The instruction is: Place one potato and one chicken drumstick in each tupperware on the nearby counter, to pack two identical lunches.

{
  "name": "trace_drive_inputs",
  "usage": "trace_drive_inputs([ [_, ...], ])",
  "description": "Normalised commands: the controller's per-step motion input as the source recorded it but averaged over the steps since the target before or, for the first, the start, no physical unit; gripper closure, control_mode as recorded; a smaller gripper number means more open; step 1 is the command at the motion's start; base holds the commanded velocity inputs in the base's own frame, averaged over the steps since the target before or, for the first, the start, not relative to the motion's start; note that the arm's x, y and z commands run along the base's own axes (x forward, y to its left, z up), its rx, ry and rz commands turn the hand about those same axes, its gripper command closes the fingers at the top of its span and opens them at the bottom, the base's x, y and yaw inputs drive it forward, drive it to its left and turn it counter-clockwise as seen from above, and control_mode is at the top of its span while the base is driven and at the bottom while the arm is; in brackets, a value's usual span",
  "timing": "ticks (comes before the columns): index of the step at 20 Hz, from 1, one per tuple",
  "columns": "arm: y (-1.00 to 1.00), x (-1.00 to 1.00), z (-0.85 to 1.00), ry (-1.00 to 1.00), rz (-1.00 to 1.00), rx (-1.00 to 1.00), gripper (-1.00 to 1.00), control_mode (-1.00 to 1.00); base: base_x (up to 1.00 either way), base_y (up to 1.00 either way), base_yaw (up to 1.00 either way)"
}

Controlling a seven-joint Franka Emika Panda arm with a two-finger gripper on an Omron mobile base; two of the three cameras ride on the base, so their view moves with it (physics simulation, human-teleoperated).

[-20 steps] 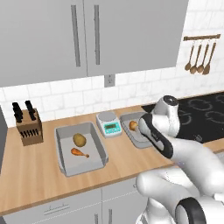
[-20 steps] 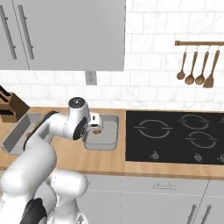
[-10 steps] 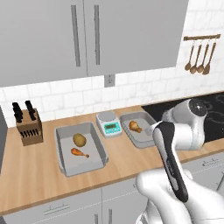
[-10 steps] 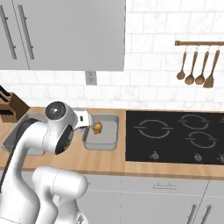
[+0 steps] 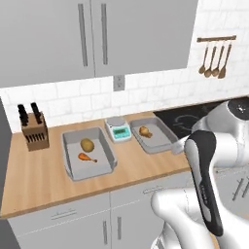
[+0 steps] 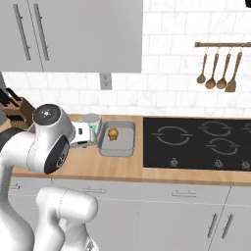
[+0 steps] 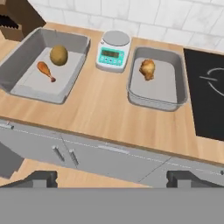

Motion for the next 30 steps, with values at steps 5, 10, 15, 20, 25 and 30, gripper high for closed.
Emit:
trace_drive_inputs([
  [5, 0.00, 0.00, 0.00, 0.00, 0.00, 0.00, -1.00, 1.00, -1.00, 0.29, 0.07],
  [10, 0.00, 0.00, 0.00, 0.00, 0.00, 0.00, -1.00, 1.00, -1.00, 0.58, 0.19],
  [15, 0.00, 0.00, 0.00, 0.00, 0.00, 0.00, -1.00, 1.00, -1.00, 0.97, 0.18],
  [20, 0.00, 0.00, 0.00, 0.00, 0.00, 0.00, -1.00, 1.00, -1.00, 1.00, 0.18],
  [25, 0.00, 0.00, 0.00, 0.00, 0.00, 0.00, -1.00, 1.00, -0.78, 1.00, 0.36],
  [30, 0.00, 0.00, 0.00, 0.00, 0.00, 0.00, -1.00, 1.00, -0.34, 1.00, 0.61],
])
